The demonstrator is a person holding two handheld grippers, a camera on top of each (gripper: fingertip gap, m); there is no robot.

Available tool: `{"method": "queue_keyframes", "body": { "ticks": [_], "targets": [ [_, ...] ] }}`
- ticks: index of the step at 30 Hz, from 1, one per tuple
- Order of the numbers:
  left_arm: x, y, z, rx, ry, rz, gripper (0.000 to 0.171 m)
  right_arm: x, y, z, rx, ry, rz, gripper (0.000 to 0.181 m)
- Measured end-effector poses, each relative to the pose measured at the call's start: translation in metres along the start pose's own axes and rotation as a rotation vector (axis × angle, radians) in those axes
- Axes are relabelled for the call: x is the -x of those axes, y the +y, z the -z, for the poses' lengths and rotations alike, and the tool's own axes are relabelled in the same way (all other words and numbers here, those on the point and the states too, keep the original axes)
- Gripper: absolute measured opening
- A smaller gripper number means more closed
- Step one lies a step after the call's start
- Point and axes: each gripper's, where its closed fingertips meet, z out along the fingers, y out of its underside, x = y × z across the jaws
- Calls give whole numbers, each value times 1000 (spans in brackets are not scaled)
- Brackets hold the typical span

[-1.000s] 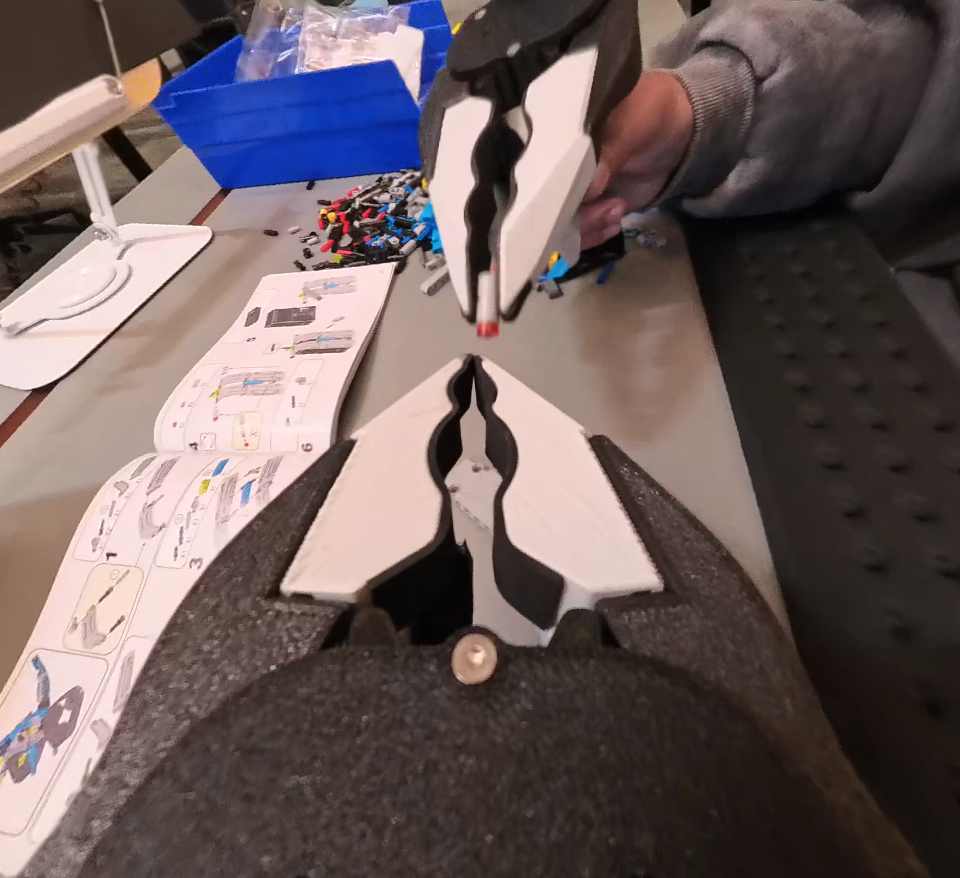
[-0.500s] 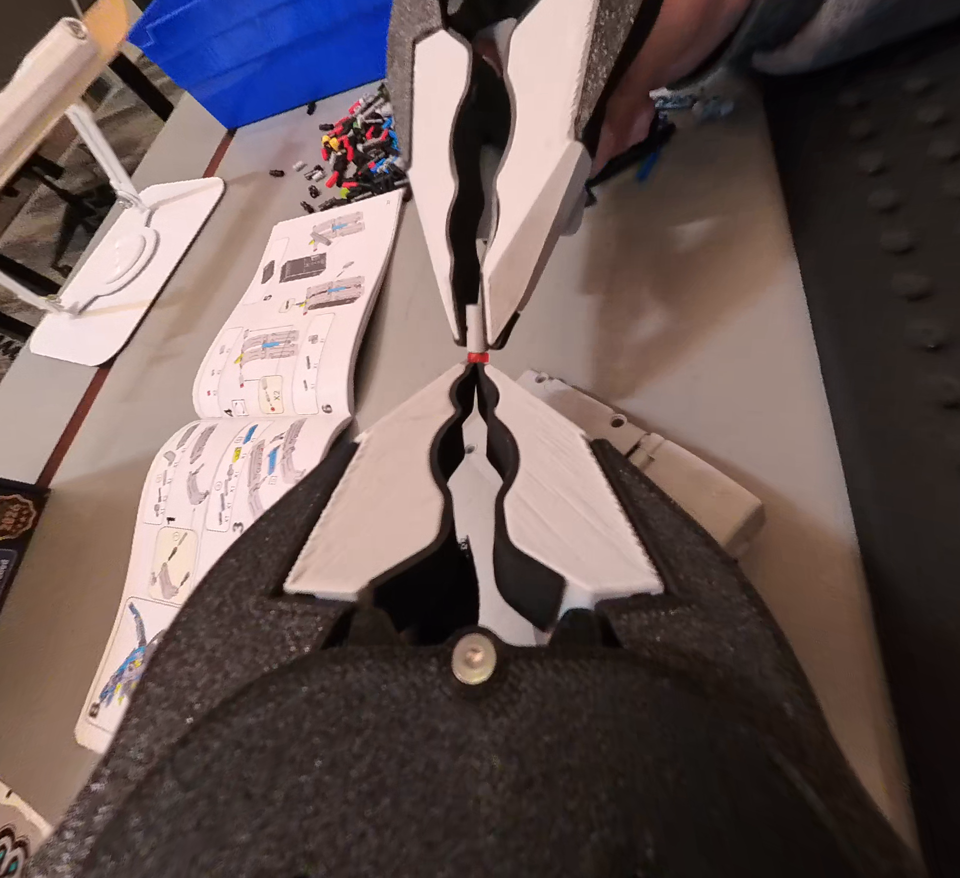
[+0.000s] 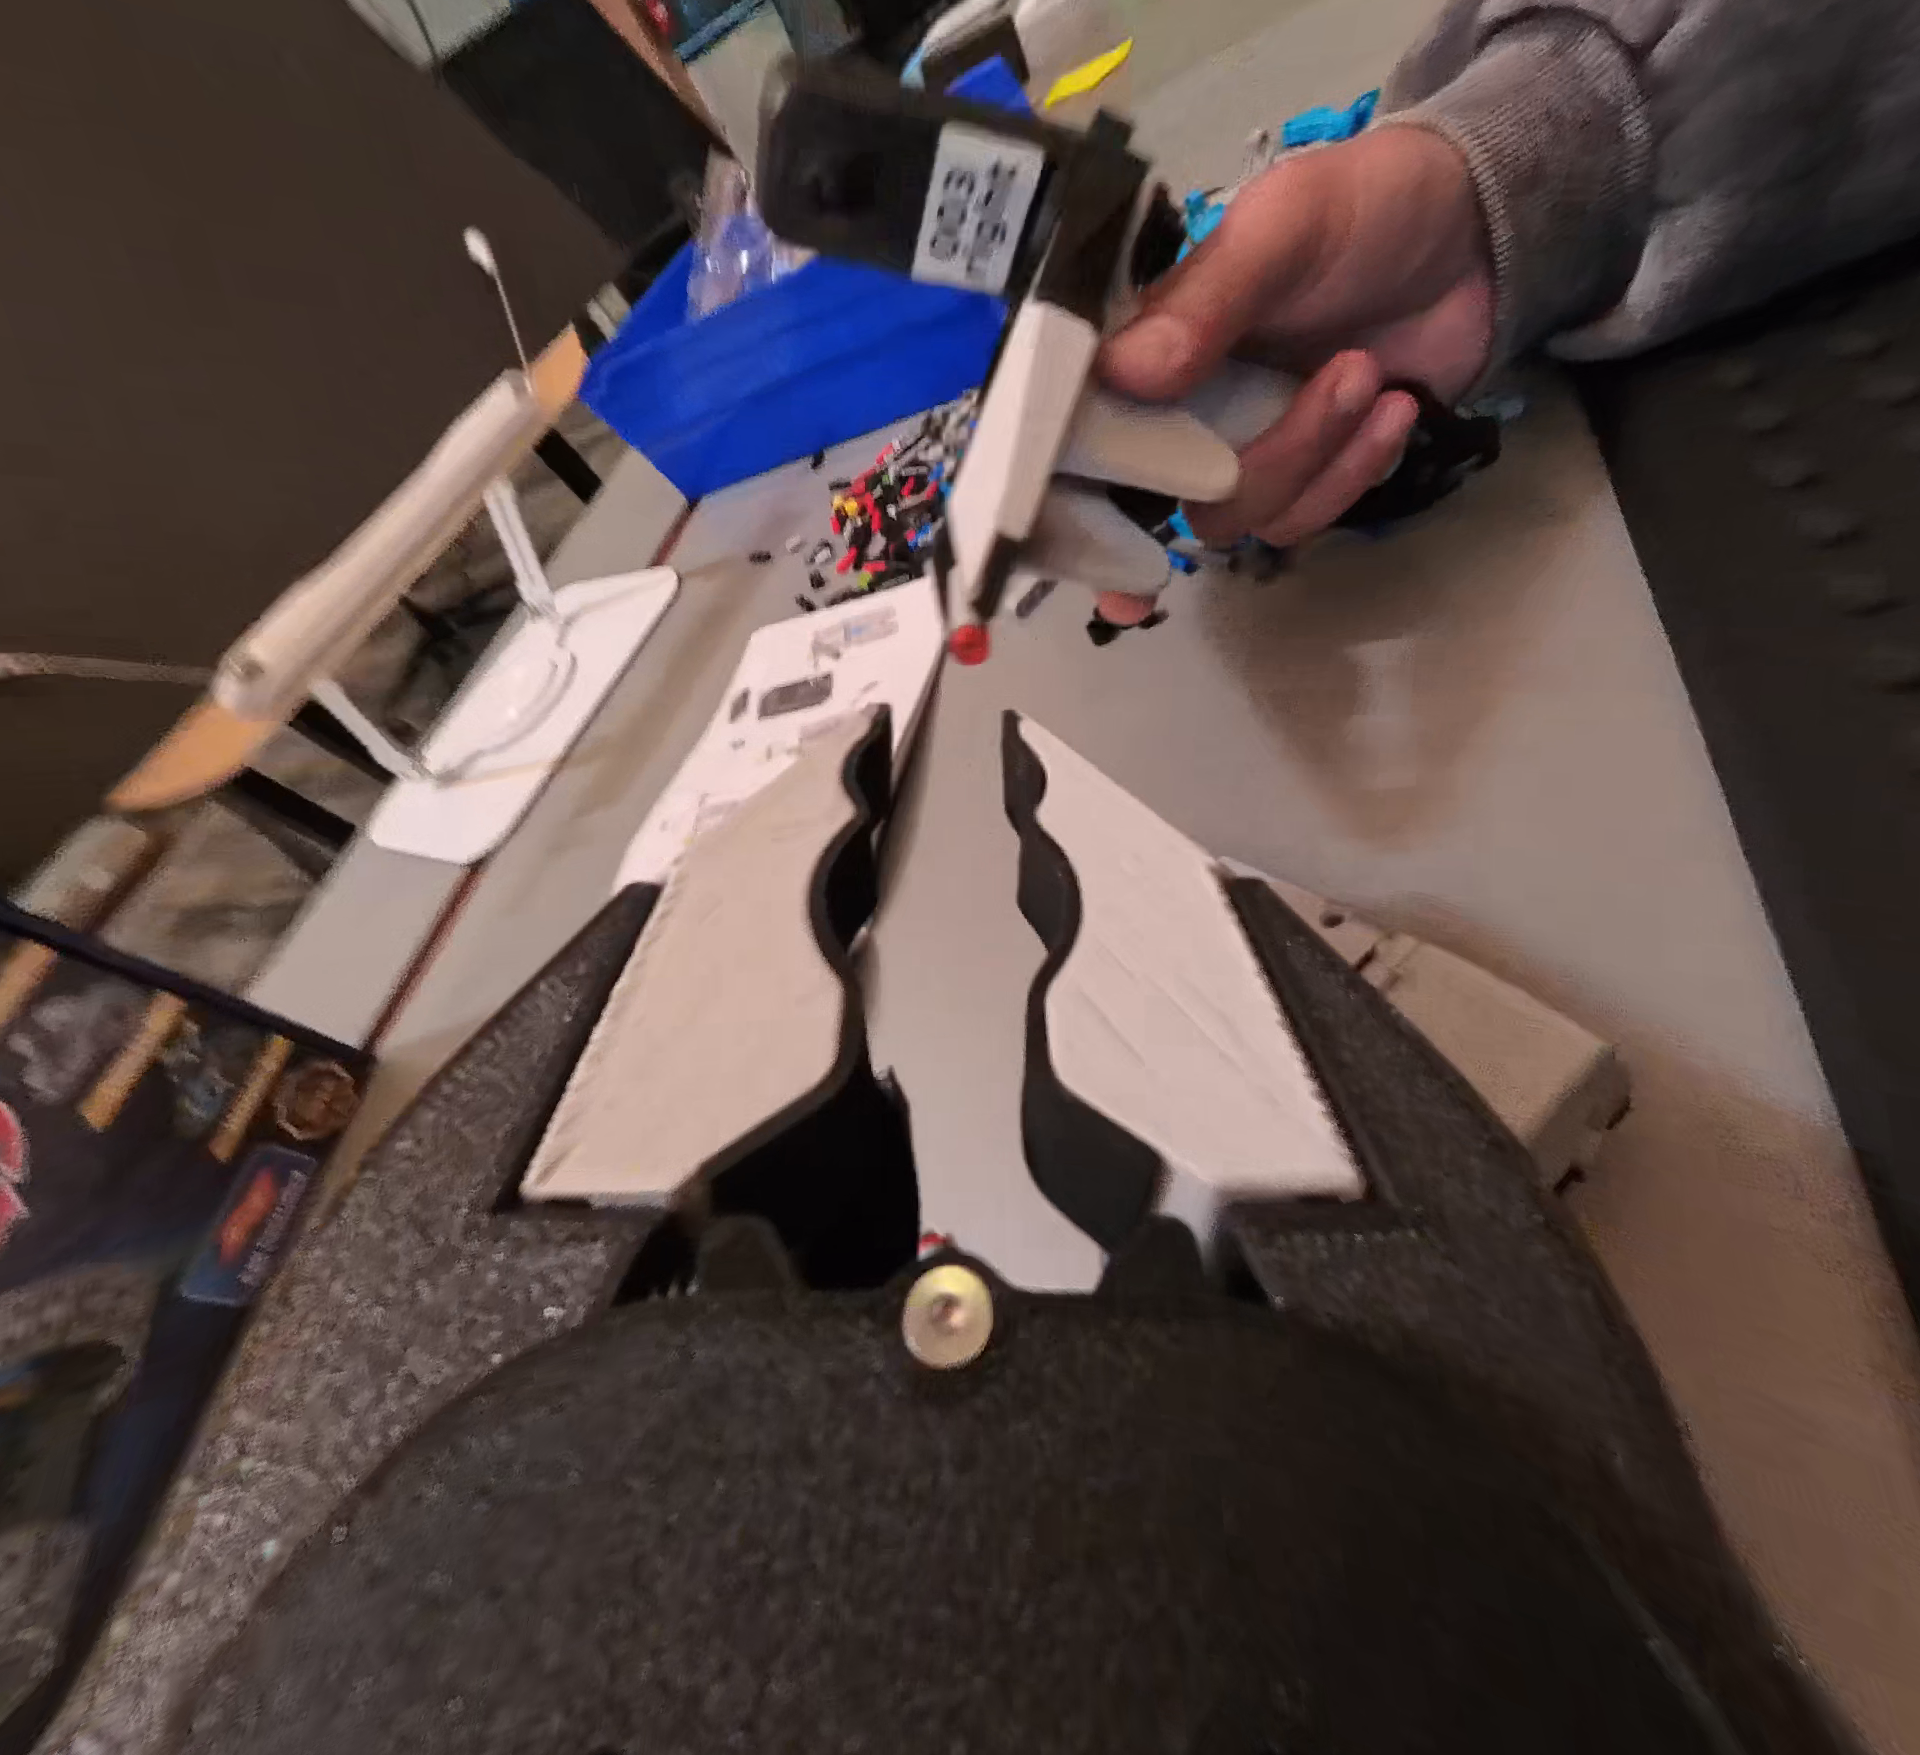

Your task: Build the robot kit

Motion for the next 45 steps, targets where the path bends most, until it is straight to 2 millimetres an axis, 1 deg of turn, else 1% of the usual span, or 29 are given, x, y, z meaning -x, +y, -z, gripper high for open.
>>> {"method": "queue_keyframes", "body": {
  "ticks": [2, 3, 5, 6, 7, 8, 10, 12, 15, 17, 19, 21, 23, 24, 25, 31, 33, 35, 36, 38, 40, 42, 43, 45],
  "targets": [
    [-8, -7, -1, -11, -32, -112, 20, 9, -6, -1, -44, -71, -54, 6],
    [-7, -9, -1, -16, -61, -139, 20, 8, -4, -2, -36, -65, -51, 6],
    [-2, -16, 2, -47, -95, -135, 18, 4, 4, -6, 8, -33, -35, 7],
    [-2, -17, 3, -60, -84, -120, 17, 7, 3, -7, -3, -51, -48, 7],
    [-2, -17, 4, -61, -67, -103, 13, 8, 1, -8, -15, -62, -60, 7],
    [-6, -16, 4, -56, -40, -100, 3, 7, 2, -9, -12, -59, -63, 7],
    [-7, -16, 4, -58, -41, -114, 3, 7, 3, -9, -10, -62, -70, 7],
    [-8, -12, 4, -41, -12, -90, 4, 5, 5, -10, -1, -48, -77, 7],
    [-12, -11, 4, -49, 23, -70, 14, 3, 7, -11, 10, -40, -73, 6],
    [-14, -9, 3, -46, 32, -70, 16, 2, 8, -10, 20, -32, -58, 7],
    [-12, -5, 1, -23, 17, -81, 21, 8, 11, -10, 36, -74, -73, 6],
    [-13, 1, -1, -2, 22, -89, 22, 7, 18, -13, 73, -61, -59, 7],
    [-18, 1, -2, -8, 46, -88, 20, 8, 24, -17, 107, -60, -48, 6],
    [-21, -1, -1, -15, 66, -92, 11, 10, 24, -18, 103, -68, -48, 7],
    [-22, -1, -1, -18, 63, -100, 8, 11, 23, -18, 97, -70, -46, 7],
    [-17, 2, 0, 16, 32, -148, 7, 7, 20, -18, 81, -48, -36, 7],
    [-6, 9, 3, 43, 2, -148, 6, -3, 16, -14, 63, 19, -19, 18],
    [10, 19, 9, 78, -34, -124, 6, -16, 7, -4, 20, 95, -15, 19],
    [16, 31, 11, 121, -34, -113, 6, -24, 4, 2, 1, 140, -13, 21],
    [21, 66, 13, 284, 0, -63, 6, -38, -2, 13, -25, 223, -3, 22],
    [10, 95, 15, 412, 85, -34, 6, -44, -5, 19, -41, 260, -2, 20],
    [1, 113, 15, 502, 131, -27, 7, -44, -7, 21, -56, 259, -12, 17],
    [-1, 117, 15, 530, 135, -41, 7, -44, -7, 21, -58, 255, -15, 17],
    [-7, 116, 13, 530, 144, -63, 7, -43, -6, 20, -54, 250, -16, 16]
  ]
}}
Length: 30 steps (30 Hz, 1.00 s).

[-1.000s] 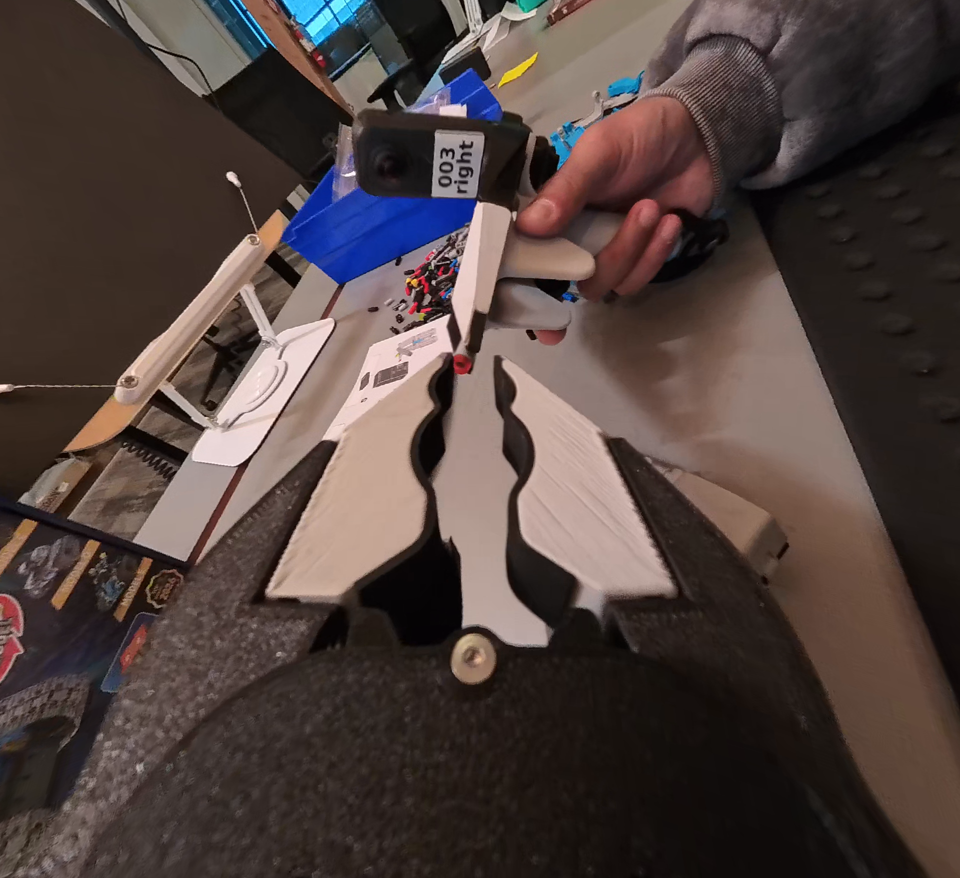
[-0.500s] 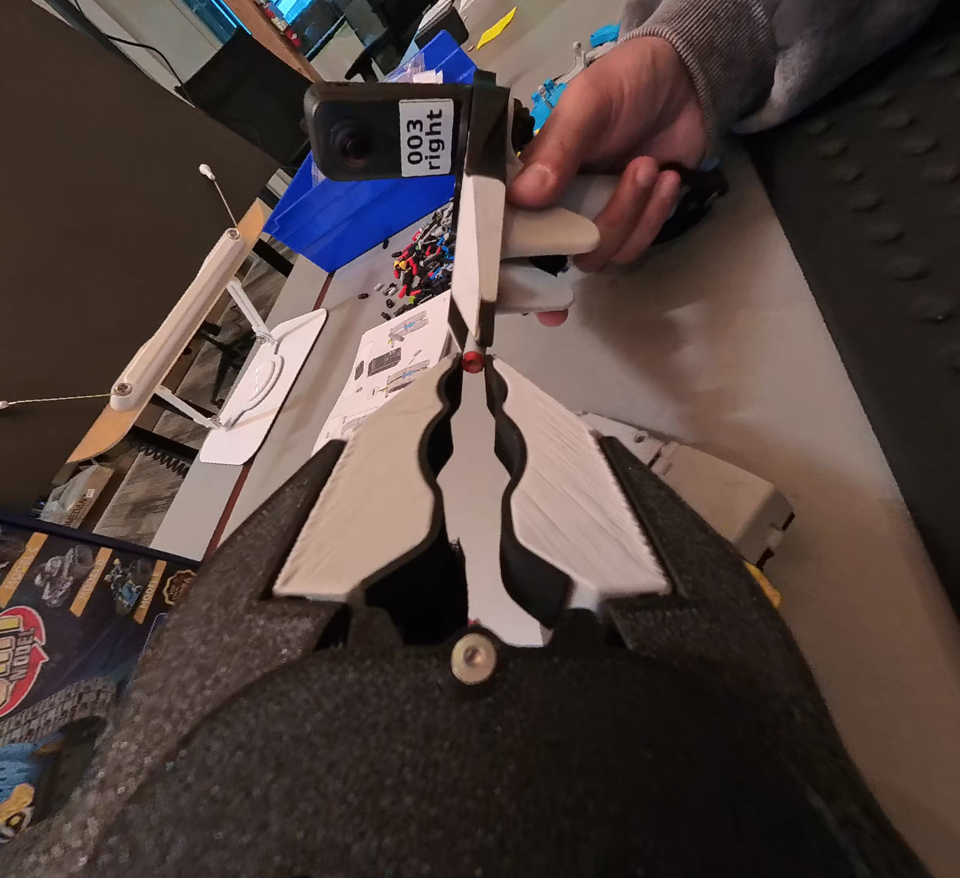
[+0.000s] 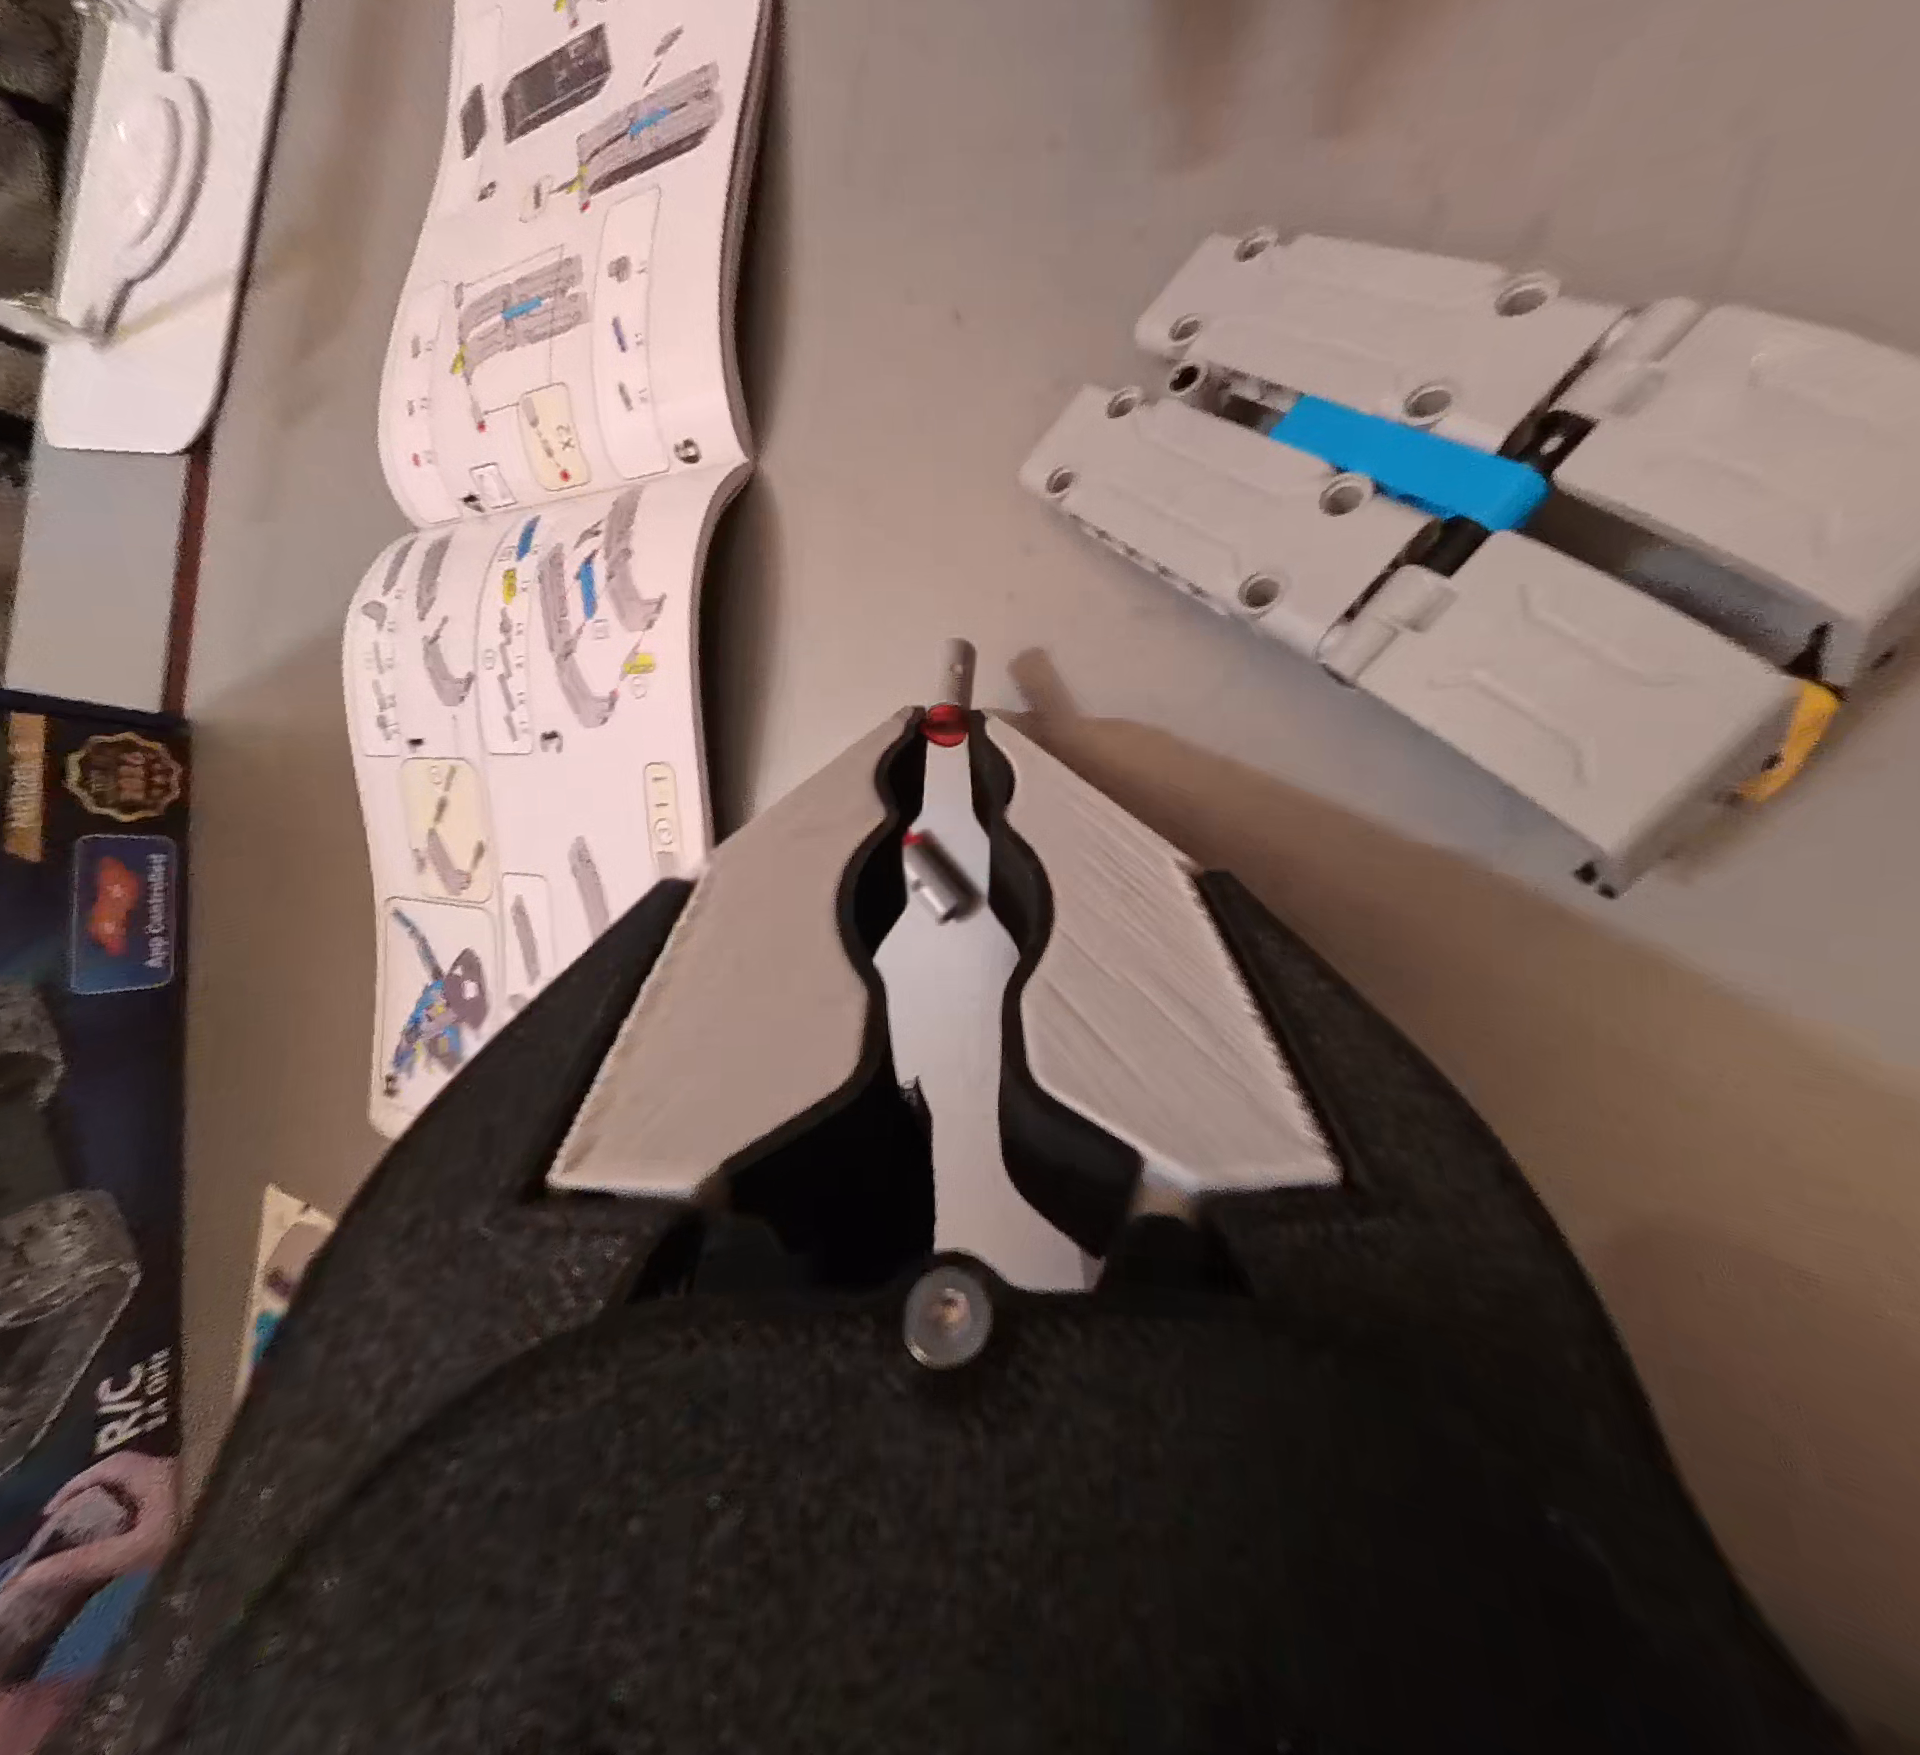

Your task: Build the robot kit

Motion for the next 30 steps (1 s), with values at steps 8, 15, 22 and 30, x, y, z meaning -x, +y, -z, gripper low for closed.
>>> {"method": "queue_keyframes", "body": {
  "ticks": [8, 15, 22, 30],
  "targets": [
    [-9, 1, -3, 1, 65, 44, 7, -3, -2, 3, -9, 11, -1, 15],
    [-11, 1, -2, 13, 66, 52, 8, -3, -4, 8, -21, 21, -7, 15],
    [-11, 1, -2, -6, 87, 93, 8, -28, -17, 47, -123, 384, 210, 20],
    [-12, 1, -2, -19, 120, 163, 7, -44, -12, 48, -58, 470, 293, 30]
  ]
}}
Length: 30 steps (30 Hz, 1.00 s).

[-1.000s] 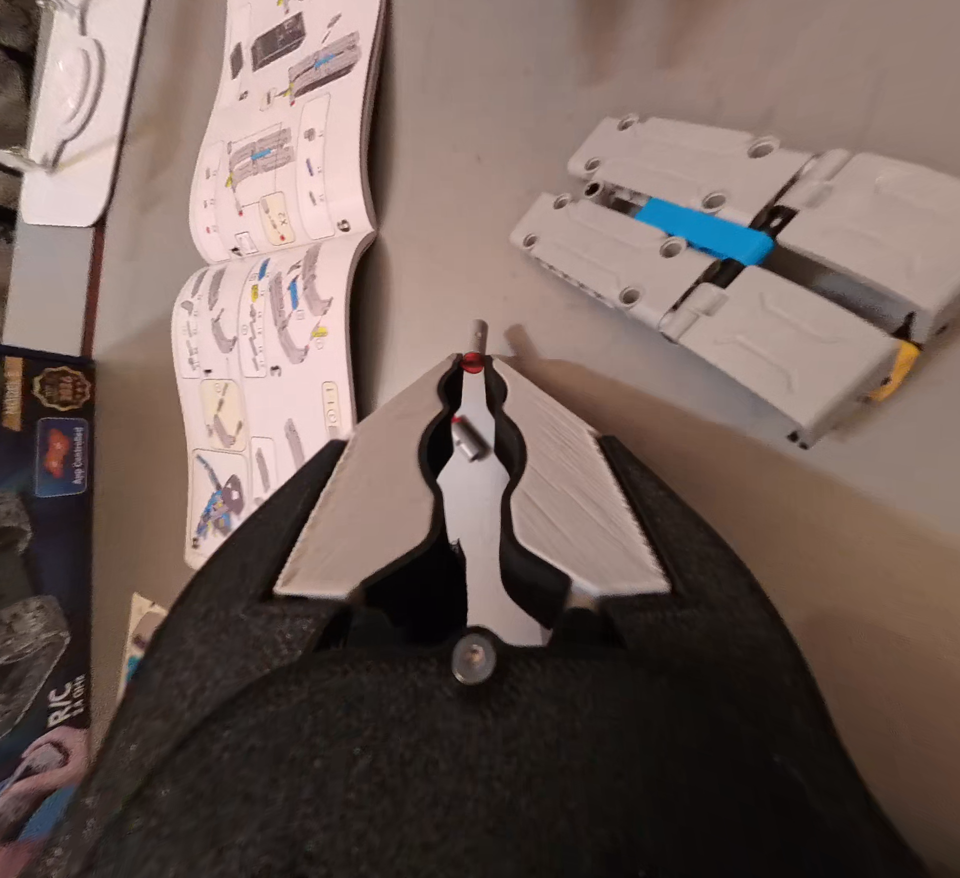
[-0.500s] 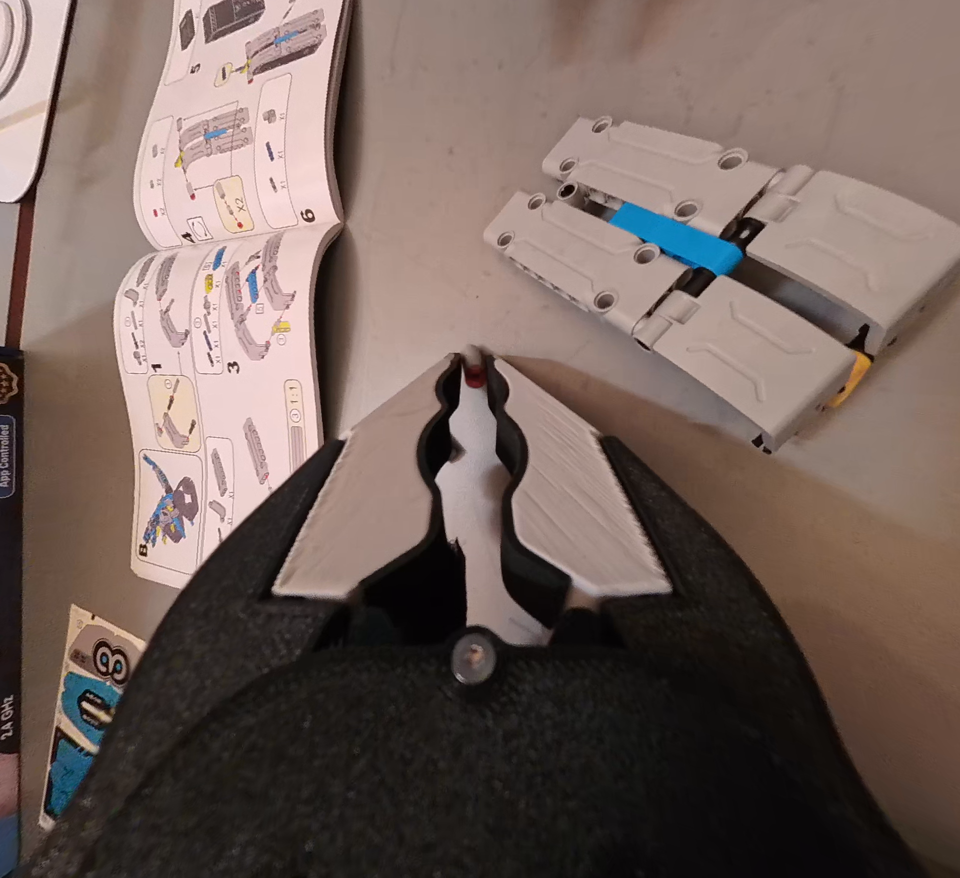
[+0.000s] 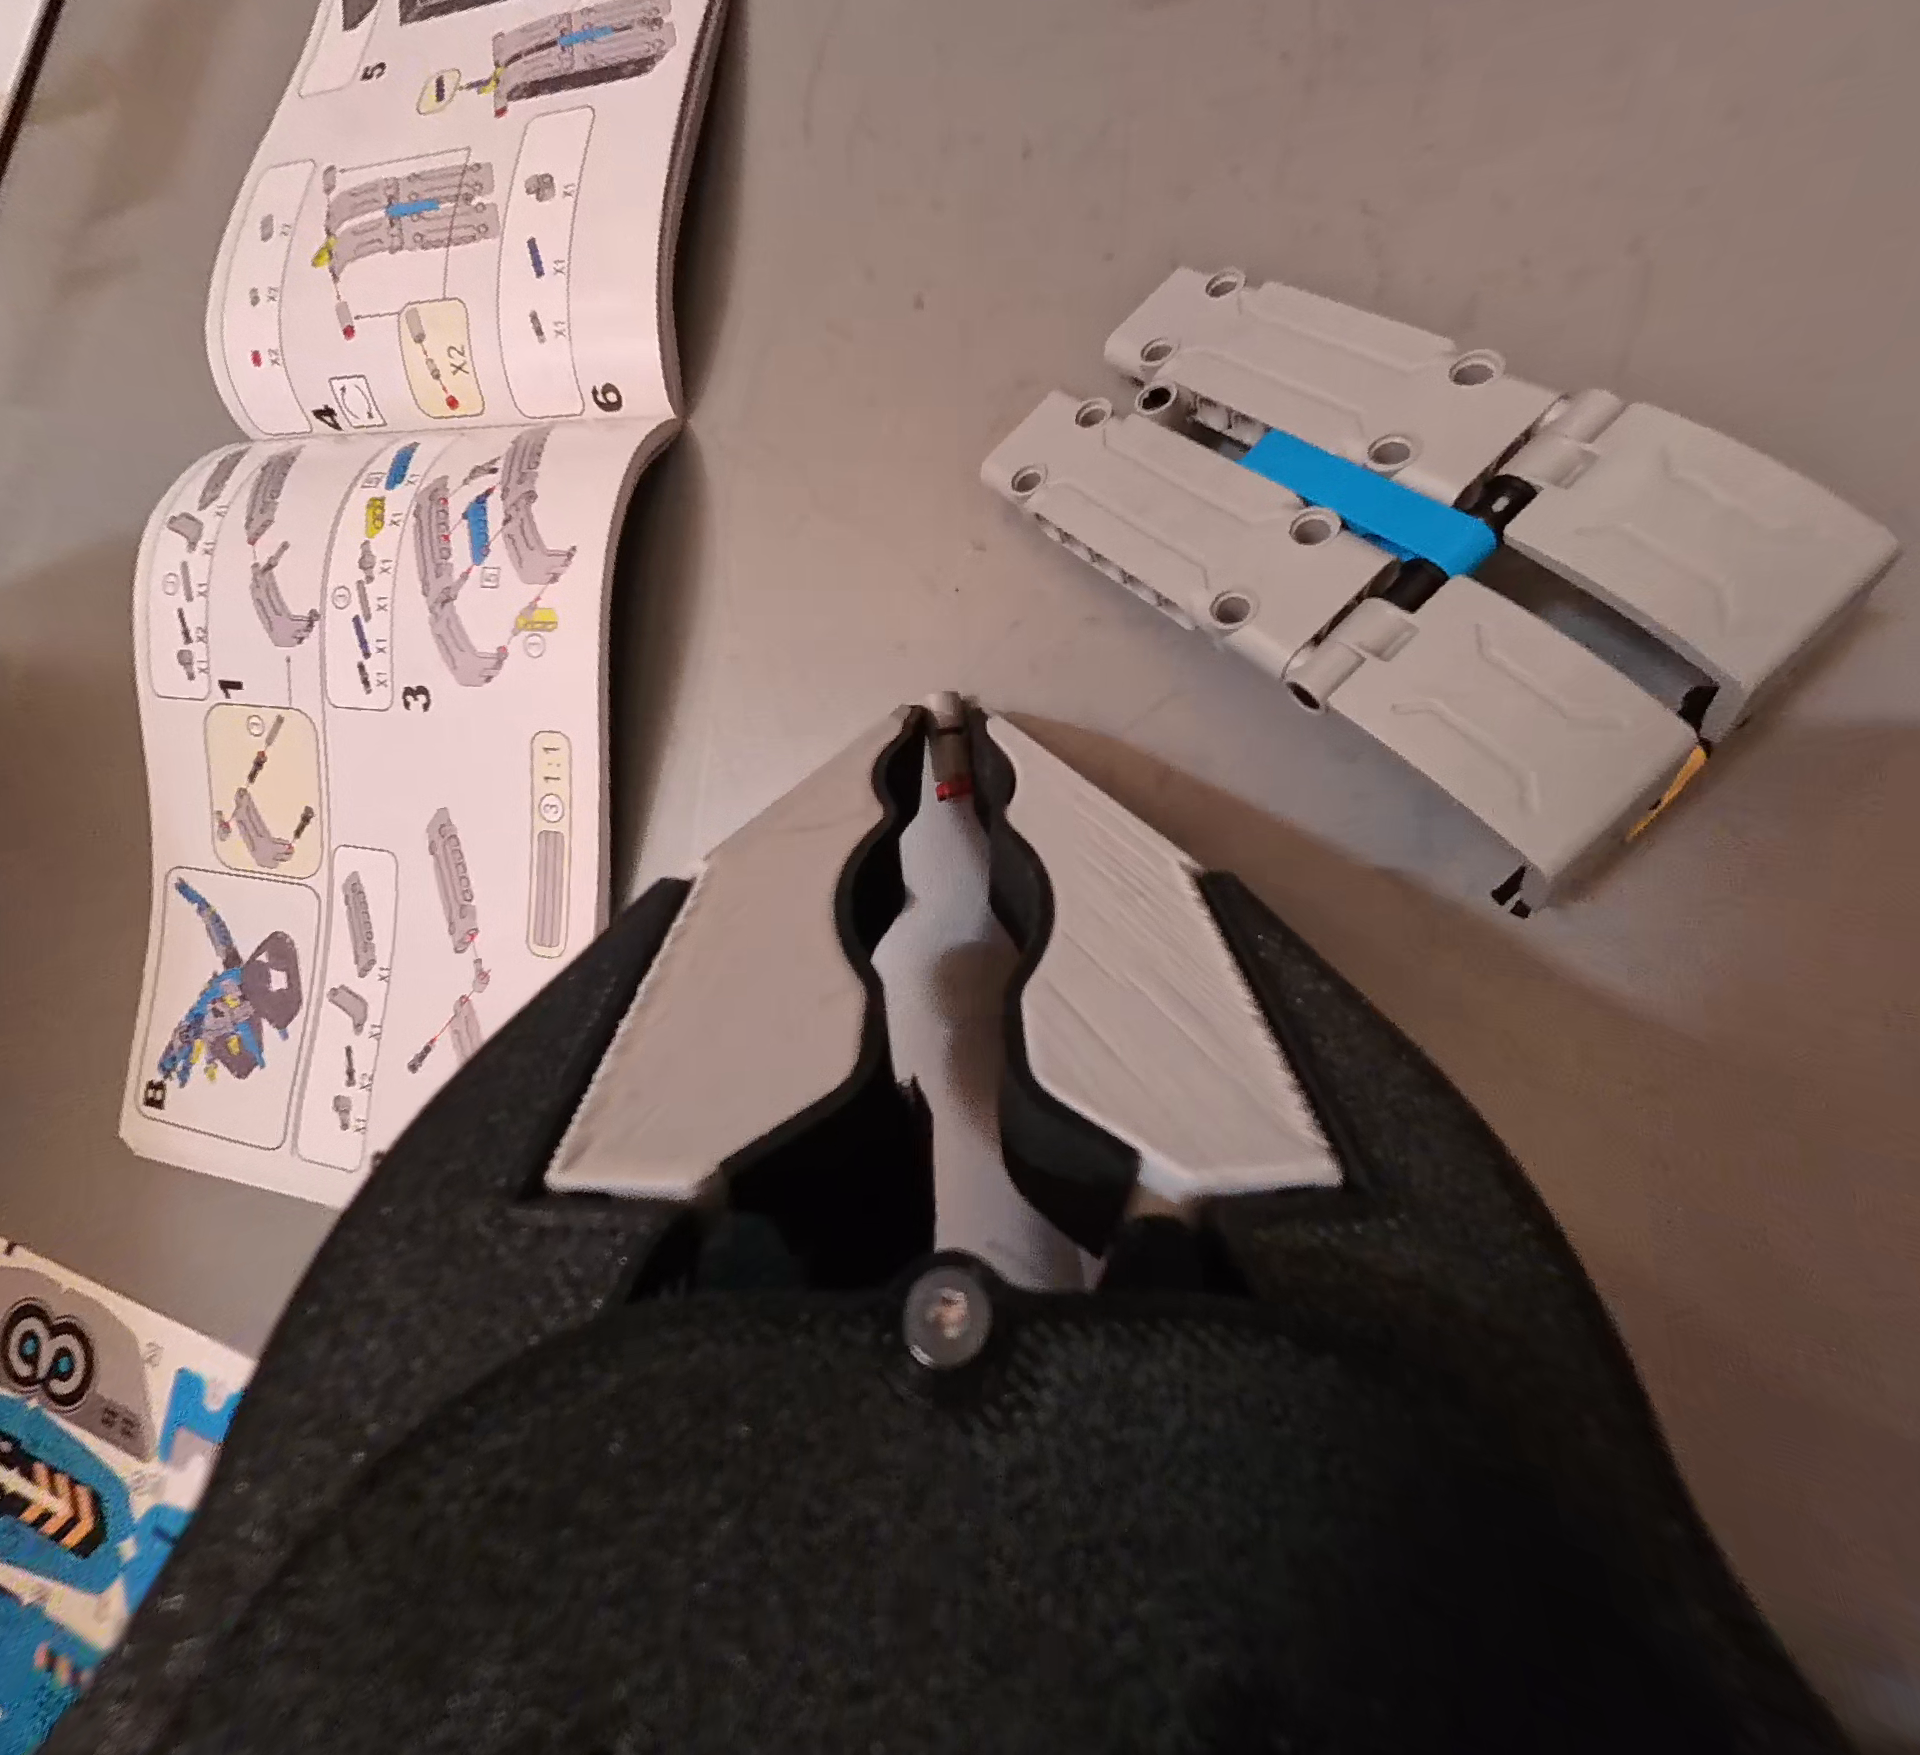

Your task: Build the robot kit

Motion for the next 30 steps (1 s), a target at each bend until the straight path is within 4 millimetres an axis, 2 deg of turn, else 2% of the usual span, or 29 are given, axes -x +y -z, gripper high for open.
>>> {"method": "queue_keyframes", "body": {
  "ticks": [6, 10, 30],
  "targets": [
    [-4, -2, 1, -31, 67, 68, 18, -5, -1, 0, -3, 27, 15, 36],
    [-6, -2, 1, -46, 105, 110, 17, -10, -2, -2, 3, 57, 37, 40],
    [-4, -6, 6, -89, 135, 155, 21, -5, 3, -10, 39, 14, 31, 37]
  ]
}}
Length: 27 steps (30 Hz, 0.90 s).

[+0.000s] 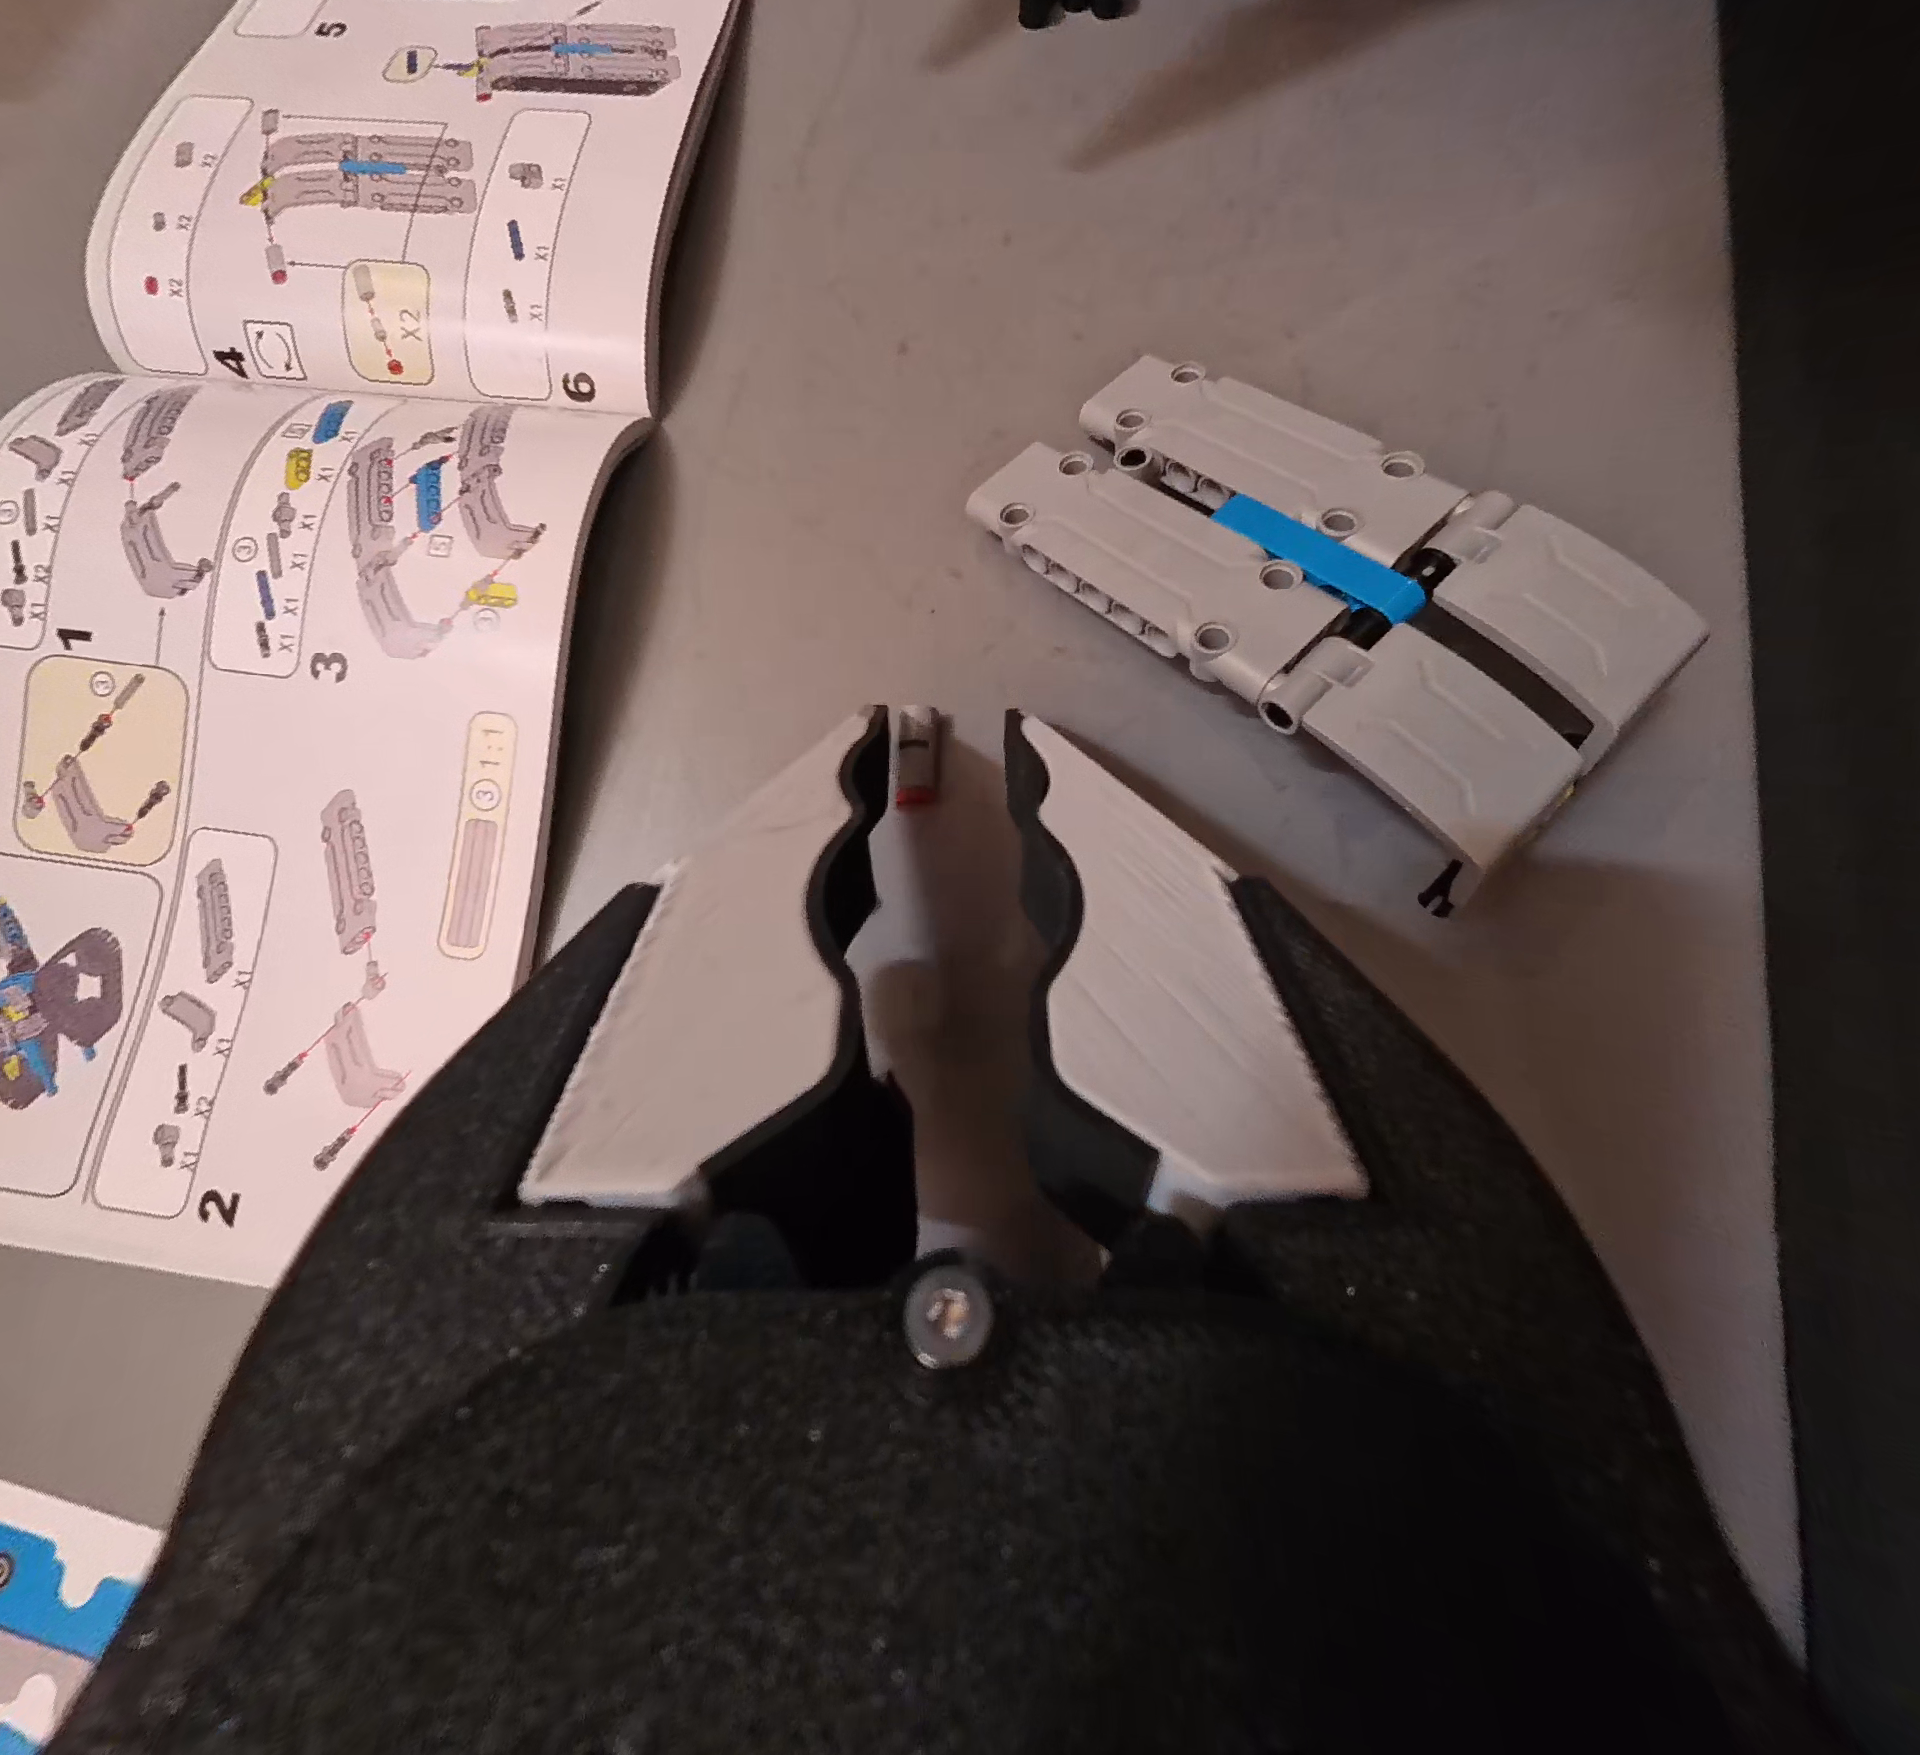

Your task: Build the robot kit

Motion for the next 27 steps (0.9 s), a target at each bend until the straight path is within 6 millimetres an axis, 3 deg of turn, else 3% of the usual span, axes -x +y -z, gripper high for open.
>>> {"method": "queue_keyframes", "body": {
  "ticks": [27],
  "targets": [
    [5, 4, -1, 24, -34, -16, 21, 1, 4, -1, 23, -1, -1, 36]
  ]
}}
